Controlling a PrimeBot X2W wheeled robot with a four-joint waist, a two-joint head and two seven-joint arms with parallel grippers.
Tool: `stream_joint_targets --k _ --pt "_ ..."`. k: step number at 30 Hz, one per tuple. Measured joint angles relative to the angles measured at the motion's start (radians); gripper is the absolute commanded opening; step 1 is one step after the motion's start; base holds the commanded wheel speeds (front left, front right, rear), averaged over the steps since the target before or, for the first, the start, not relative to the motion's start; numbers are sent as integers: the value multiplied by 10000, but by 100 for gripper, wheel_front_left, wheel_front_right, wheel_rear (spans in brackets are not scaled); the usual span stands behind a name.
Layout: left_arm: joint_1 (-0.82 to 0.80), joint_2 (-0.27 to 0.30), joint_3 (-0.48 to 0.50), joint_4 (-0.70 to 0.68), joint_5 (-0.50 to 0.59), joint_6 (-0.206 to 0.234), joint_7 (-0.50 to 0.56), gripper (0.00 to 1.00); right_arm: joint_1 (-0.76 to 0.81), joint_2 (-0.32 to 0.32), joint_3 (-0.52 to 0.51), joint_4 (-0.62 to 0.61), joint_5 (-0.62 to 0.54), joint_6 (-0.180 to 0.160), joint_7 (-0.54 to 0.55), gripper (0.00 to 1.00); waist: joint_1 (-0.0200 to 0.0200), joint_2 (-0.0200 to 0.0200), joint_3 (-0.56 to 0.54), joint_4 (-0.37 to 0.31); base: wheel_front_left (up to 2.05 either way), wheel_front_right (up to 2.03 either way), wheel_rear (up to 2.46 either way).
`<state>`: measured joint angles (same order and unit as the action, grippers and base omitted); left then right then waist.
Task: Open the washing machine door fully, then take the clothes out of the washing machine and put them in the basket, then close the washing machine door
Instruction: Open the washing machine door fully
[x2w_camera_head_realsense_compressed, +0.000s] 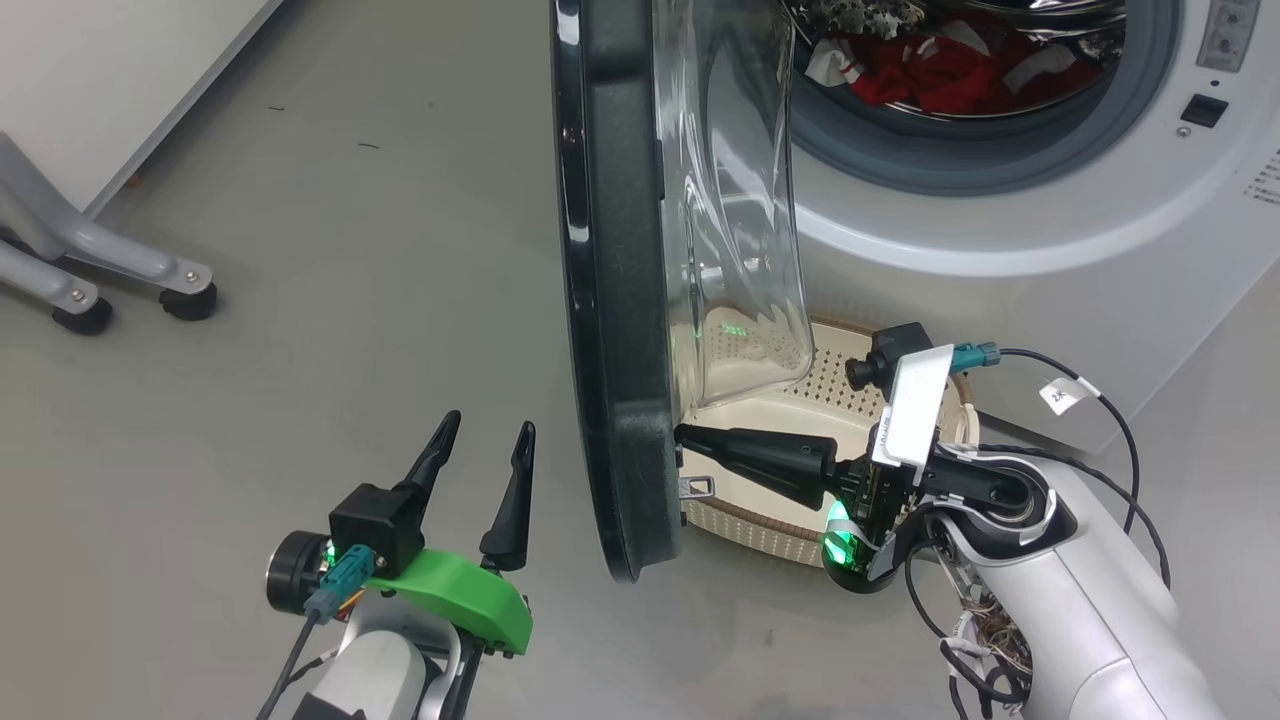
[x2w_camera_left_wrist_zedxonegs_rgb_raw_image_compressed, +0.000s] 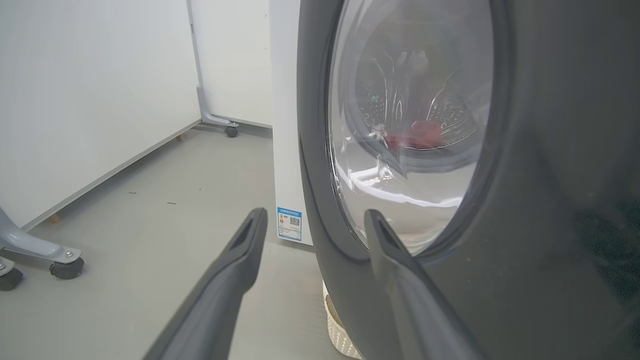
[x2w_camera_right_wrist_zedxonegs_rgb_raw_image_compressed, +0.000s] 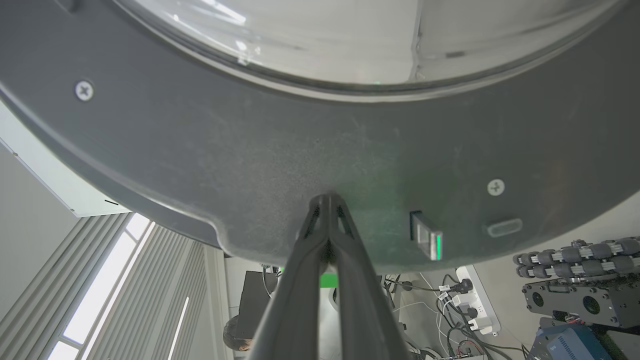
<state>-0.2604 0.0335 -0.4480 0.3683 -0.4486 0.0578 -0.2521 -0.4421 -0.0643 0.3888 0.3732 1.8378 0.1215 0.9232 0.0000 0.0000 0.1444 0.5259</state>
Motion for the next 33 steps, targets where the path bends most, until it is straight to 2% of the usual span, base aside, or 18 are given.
stream_joint_targets --k 10,11,12,13,23,26,33 --pt "131 0 196 -119 -4 90 0 100 437 21 -401 -4 -6 0 -709 0 0 0 -22 -169 0 0 0" --pt "152 2 240 -127 -8 90 0 100 482 23 -464 -8 -6 0 -790 20 0 0 -32 -205 0 0 0" --pt "163 2 251 -125 -33 104 0 100 540 25 -541 -56 -31 0 -874 92 0 0 -42 -241 0 0 0" --pt "167 2 268 -128 -56 111 0 100 615 25 -614 -109 -96 0 -991 100 0 0 -55 -278 0 0 0" --pt "274 19 383 -176 -88 174 0 100 1458 -127 -1377 -650 -826 2 -2290 100 0 0 -152 -680 0 0 0" --pt "313 21 362 -178 -88 176 0 100 1808 -447 -2021 -1078 -1496 2 -3298 100 0 0 -194 -757 0 0 0" --pt "372 29 372 -167 -88 178 0 100 2504 -982 -2663 -1547 -3630 2 -5551 100 0 0 -249 -851 0 0 0"
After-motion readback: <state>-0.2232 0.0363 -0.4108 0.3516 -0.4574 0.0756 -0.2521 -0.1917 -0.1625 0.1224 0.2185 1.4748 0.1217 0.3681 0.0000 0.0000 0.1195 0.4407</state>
